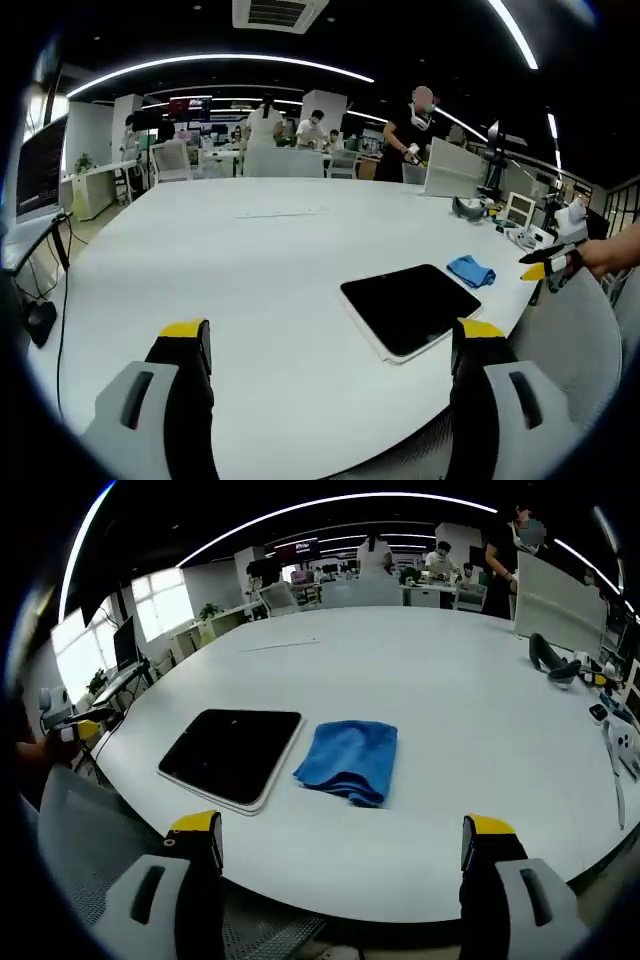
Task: Wipe the mirror surface with the cleaning cloth until all visible marks leave the cleaned area.
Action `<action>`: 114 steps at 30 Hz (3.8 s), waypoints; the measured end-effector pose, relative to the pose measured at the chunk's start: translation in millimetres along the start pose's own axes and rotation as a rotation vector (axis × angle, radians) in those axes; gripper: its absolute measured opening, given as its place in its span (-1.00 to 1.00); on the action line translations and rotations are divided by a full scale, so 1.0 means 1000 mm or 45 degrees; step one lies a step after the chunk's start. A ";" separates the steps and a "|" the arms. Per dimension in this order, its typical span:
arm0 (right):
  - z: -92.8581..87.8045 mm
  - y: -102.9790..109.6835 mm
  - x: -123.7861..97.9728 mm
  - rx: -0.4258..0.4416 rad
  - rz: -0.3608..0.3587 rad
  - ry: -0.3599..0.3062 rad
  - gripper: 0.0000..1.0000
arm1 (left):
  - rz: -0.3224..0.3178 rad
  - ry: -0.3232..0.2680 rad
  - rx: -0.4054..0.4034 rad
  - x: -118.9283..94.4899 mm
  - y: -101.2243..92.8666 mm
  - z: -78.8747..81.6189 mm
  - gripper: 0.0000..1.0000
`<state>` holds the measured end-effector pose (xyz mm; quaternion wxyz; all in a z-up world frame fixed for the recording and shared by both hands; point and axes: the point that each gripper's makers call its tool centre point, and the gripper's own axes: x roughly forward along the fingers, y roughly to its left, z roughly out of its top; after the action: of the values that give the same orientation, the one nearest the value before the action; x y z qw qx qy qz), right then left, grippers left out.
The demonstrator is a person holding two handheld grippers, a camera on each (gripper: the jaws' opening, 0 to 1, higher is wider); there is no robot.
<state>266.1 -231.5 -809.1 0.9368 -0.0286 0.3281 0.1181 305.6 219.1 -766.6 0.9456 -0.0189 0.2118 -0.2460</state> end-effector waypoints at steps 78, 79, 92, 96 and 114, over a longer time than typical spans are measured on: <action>0.004 -0.001 0.027 0.201 -0.081 0.013 0.88 | -0.064 0.021 -0.039 0.005 0.014 -0.005 0.98; 0.006 0.001 0.027 0.204 -0.082 -0.001 0.87 | -0.063 0.015 -0.042 0.005 0.015 -0.003 0.98; -0.010 -0.008 0.027 0.257 -0.104 0.045 0.94 | -0.003 0.011 -0.081 0.002 0.030 -0.007 0.98; -0.004 -0.006 0.026 0.155 -0.088 0.053 0.93 | 0.025 0.003 -0.079 -0.004 0.035 -0.007 0.98; 0.043 -0.025 0.031 0.153 -0.108 0.014 0.76 | 0.053 -0.012 -0.082 -0.015 0.043 0.002 0.98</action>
<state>321.4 -244.2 -795.1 0.9391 0.0134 0.3385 0.0582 314.3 263.5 -765.5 0.9505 -0.0459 0.2154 -0.2193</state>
